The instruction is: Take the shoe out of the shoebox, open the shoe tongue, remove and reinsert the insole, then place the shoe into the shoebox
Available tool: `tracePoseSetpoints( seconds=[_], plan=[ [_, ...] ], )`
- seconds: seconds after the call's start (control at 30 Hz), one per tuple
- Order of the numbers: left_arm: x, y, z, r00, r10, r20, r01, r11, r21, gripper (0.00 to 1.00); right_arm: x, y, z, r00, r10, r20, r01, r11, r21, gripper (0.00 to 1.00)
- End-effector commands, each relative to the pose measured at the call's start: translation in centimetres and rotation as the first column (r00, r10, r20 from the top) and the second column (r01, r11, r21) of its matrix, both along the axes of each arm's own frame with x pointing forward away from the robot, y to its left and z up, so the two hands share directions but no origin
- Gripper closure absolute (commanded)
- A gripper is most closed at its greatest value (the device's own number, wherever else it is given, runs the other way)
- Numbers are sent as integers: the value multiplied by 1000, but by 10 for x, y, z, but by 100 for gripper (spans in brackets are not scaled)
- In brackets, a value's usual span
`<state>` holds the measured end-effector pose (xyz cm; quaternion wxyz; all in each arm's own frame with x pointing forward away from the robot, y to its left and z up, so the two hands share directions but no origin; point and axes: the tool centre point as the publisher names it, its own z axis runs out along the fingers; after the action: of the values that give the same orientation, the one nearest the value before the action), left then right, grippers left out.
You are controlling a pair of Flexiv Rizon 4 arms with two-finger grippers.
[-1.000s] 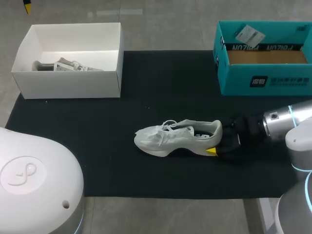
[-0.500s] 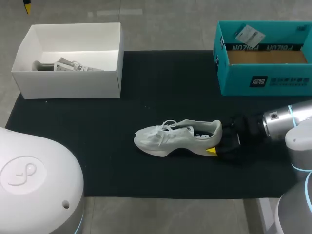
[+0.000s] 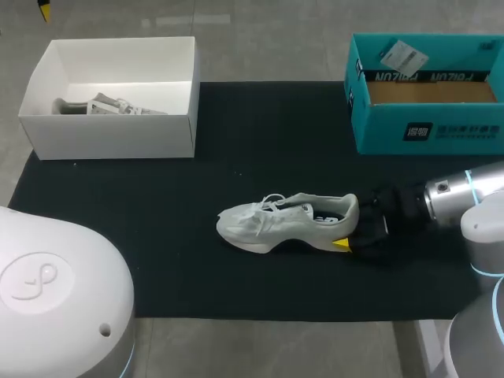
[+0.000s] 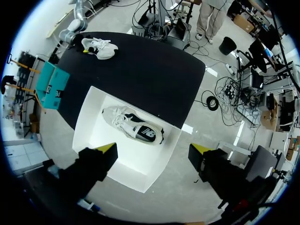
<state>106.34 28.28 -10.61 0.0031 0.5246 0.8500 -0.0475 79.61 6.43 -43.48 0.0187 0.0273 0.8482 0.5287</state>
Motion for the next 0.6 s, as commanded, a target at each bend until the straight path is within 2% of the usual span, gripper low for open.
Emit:
tracePoseSetpoints(
  seconds=[0.03, 0.23, 0.33, 0.4, 0.47, 0.5, 0.53, 0.57, 0.6],
  plan=[
    [-5, -22, 10, 1000, 2, 24, -3, 999, 34, 0, 1, 4, -3, 1000, -2, 1, 2, 1000, -3, 100],
    [-10, -43, 16, 995, 86, 43, -88, 995, 52, 0, 1, 4, -3, 1000, -2, 1, 2, 1000, -3, 100],
    [-14, -53, 20, 985, 161, 57, -162, 987, 14, 0, 1, 4, -3, 1000, -2, 1, 2, 1000, -3, 100],
    [-14, -56, 24, 968, 247, 52, -244, 969, -47, 0, 1, 4, -3, 1000, -2, 1, 2, 1000, -3, 100],
    [-14, -58, 27, 919, 394, 15, -392, 918, -68, 0, 1, 4, -3, 1000, -2, 1, 2, 1000, -3, 100],
    [-16, -61, 29, 914, 403, 34, -399, 912, -92, 0, 1, 4, -3, 1000, -2, 1, 2, 1000, -3, 100],
    [-17, -65, 31, 864, 503, 24, -501, 863, -68, 0, 1, 4, -3, 1000, -2, 1, 2, 1000, -3, 100],
    [-18, -70, 33, 842, 539, 12, -537, 841, -67, 0, 1, 4, -3, 1000, -2, 1, 2, 1000, -3, 100],
    [-21, -76, 37, 807, 590, 11, -586, 804, -100, 0, 1, 4, -3, 1000, -2, 1, 2, 1000, -3, 100]
  ],
)
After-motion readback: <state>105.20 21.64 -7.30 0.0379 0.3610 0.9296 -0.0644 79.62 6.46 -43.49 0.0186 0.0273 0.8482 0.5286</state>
